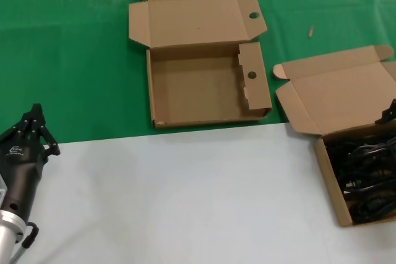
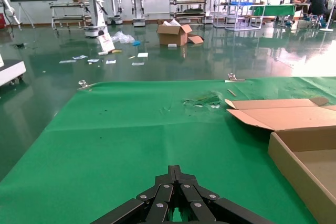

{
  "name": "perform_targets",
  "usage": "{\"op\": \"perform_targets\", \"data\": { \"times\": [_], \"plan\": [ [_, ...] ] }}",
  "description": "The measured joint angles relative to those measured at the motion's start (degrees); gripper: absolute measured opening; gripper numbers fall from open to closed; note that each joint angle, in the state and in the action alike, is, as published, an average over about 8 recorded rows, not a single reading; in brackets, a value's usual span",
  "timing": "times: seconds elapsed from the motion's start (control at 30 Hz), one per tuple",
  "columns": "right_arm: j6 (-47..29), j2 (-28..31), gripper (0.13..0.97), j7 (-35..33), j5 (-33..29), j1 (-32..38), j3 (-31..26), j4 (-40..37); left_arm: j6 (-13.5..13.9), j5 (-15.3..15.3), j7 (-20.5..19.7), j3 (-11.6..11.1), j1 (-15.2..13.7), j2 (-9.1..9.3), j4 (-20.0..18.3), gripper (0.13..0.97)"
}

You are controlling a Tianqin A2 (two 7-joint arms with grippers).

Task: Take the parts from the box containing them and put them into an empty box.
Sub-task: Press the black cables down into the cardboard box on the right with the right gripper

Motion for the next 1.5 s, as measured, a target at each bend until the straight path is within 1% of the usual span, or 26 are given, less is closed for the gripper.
{"op": "perform_targets", "data": {
  "times": [0.23,0.27,0.53,0.97,1.23,1.27,1.5],
  "plan": [
    [2.54,0.35,0.537,-1.52,0.48,-3.26,0.65,-1.82,0.00,0.00,0.00,0.00,0.00,0.00,0.00,0.140],
    [2.97,0.29,0.537,-1.84,0.55,-3.65,0.72,-2.24,0.00,0.00,0.00,0.00,0.00,0.00,0.00,0.140],
    [6.29,-1.00,0.742,-4.70,0.87,-5.47,0.93,-6.60,0.00,0.00,0.00,0.00,0.00,0.00,0.00,0.140],
    [8.19,-3.12,0.721,-7.66,0.45,-4.93,0.10,-12.65,0.00,0.00,0.00,0.00,0.00,0.00,0.00,0.140],
    [8.57,-4.40,0.625,-8.47,0.15,-4.08,-0.54,-14.48,0.00,0.00,0.00,0.00,0.00,0.00,0.00,0.140],
    [8.66,-4.56,0.625,-8.61,0.12,-4.01,-0.62,-14.73,0.00,0.00,0.00,0.00,0.00,0.00,0.00,0.140],
    [9.34,-5.60,0.483,-9.51,0.00,-3.66,-1.13,-16.61,0.00,0.00,0.00,0.00,0.00,0.00,0.00,0.140]
  ]
}}
